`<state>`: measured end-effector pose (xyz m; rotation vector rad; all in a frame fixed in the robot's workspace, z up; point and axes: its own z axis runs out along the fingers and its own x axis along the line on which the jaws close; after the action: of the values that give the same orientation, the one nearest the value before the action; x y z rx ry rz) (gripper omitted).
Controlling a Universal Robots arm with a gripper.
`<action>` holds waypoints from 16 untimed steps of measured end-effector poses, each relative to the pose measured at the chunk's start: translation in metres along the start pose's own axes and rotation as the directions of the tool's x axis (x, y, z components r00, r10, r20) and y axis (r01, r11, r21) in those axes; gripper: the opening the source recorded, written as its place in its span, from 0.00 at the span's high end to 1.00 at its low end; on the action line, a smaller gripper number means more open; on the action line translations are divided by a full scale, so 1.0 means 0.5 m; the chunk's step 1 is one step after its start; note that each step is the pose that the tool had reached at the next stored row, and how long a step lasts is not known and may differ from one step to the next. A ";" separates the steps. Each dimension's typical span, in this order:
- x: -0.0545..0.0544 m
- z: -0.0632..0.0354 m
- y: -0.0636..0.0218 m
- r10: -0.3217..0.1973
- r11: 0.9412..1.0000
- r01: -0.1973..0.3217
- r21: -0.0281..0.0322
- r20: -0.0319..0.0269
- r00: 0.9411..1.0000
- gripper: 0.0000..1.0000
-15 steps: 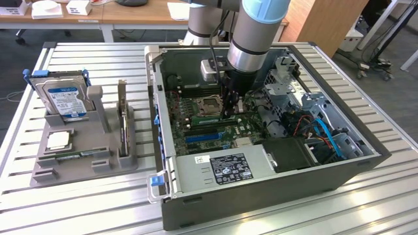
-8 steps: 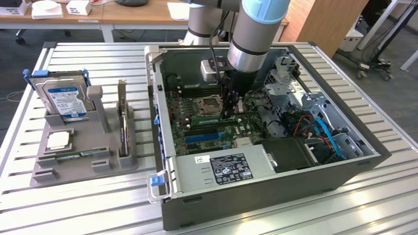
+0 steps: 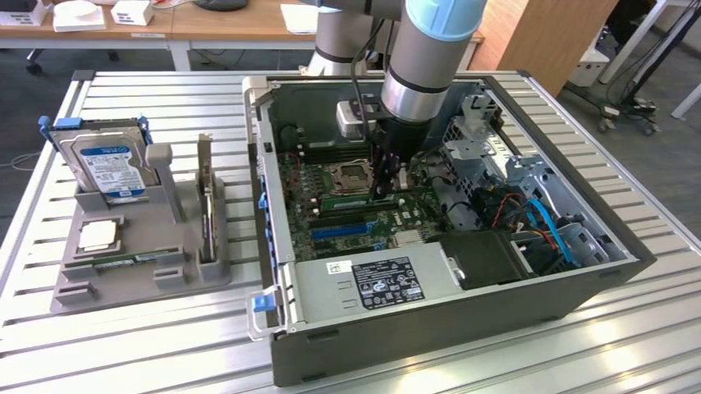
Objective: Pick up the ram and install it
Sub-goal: 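Insert the ram into the slot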
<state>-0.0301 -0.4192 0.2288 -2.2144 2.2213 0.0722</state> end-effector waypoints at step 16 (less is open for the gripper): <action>0.000 0.005 0.000 0.000 1.000 0.000 0.000 0.000 1.000 0.89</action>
<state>-0.0301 -0.4192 0.2264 -2.2143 2.2213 0.0723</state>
